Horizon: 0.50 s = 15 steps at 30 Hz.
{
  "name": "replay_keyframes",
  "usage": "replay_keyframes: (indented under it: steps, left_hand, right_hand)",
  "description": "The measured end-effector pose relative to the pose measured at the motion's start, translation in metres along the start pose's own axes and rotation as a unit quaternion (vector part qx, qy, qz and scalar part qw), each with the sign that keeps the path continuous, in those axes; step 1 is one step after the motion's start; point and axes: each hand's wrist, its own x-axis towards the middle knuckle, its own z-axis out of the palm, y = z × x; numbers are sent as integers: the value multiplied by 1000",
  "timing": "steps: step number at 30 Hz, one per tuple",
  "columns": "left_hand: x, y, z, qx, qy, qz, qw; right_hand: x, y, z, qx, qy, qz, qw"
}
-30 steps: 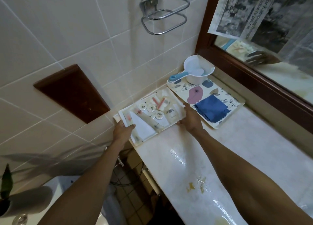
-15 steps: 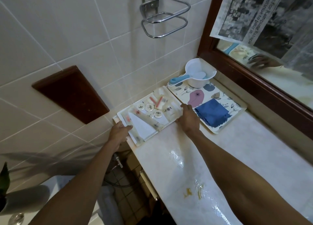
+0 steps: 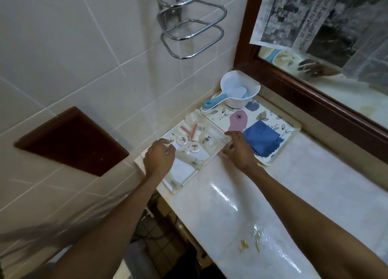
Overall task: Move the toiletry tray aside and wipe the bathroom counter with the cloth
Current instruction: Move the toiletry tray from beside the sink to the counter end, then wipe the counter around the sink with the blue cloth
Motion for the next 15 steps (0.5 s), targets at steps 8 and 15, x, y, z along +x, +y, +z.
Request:
replay_keyframes:
  steps: [8,15]
  left_hand:
    - [20,111,92,-53,-177,253,950]
    - [33,182,162,21,-263,276,924]
  right_hand:
    - [-43,60,-57,-31,145,80,986]
    - [-97,109,-70,-62,186,197,961]
